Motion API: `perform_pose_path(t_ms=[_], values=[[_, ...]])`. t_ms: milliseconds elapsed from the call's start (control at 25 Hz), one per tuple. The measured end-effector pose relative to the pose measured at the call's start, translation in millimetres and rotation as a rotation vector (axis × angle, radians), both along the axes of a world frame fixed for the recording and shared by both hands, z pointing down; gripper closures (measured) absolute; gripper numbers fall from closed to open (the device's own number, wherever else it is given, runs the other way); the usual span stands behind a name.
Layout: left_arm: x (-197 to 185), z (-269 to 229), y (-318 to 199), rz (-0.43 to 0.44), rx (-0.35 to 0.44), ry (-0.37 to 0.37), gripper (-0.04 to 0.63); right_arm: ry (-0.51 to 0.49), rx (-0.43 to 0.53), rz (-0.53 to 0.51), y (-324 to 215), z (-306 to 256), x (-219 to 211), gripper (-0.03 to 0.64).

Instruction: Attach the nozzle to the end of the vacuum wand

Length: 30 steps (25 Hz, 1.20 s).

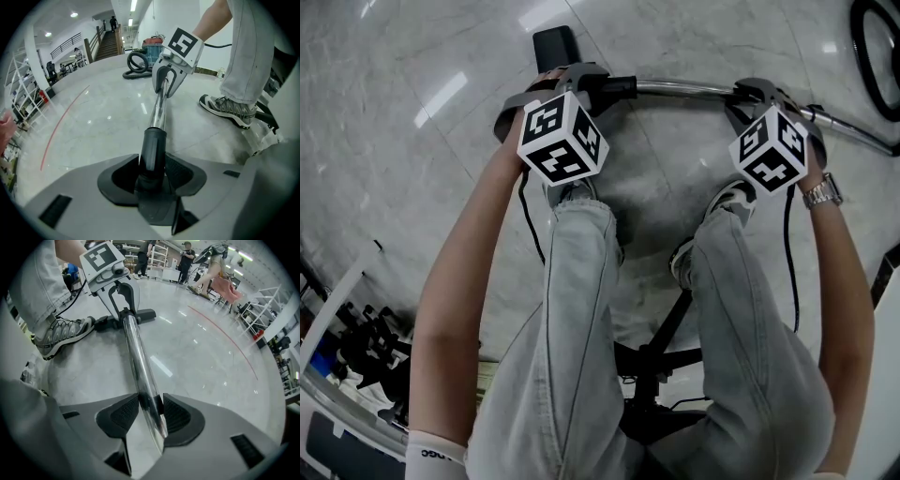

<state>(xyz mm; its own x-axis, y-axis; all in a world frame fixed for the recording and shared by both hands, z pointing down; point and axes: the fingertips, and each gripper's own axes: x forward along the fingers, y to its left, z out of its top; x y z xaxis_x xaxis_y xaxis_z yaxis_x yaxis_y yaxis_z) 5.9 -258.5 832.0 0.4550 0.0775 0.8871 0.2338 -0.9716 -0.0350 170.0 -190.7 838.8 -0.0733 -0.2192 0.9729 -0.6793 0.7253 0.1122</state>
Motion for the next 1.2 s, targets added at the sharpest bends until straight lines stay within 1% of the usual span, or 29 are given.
perform_pose_path(t_ms=[280, 400, 640, 840, 1200], values=[[4, 6, 4, 0.028, 0.013, -0.034, 0.416, 0.025, -0.015, -0.016, 5, 10, 1, 0.451], [4, 13, 8, 0.067, 0.034, -0.068, 0.417, 0.046, -0.039, -0.035, 8, 19, 0, 0.456], [6, 18, 11, 0.103, 0.054, -0.089, 0.417, 0.069, -0.054, -0.019, 11, 24, -1, 0.456], [9, 16, 12, 0.058, 0.031, -0.069, 0.420, 0.070, -0.040, 0.028, 8, 22, -2, 0.456], [13, 17, 13, 0.036, 0.016, -0.038, 0.419, 0.059, -0.031, 0.033, 8, 23, -4, 0.456]])
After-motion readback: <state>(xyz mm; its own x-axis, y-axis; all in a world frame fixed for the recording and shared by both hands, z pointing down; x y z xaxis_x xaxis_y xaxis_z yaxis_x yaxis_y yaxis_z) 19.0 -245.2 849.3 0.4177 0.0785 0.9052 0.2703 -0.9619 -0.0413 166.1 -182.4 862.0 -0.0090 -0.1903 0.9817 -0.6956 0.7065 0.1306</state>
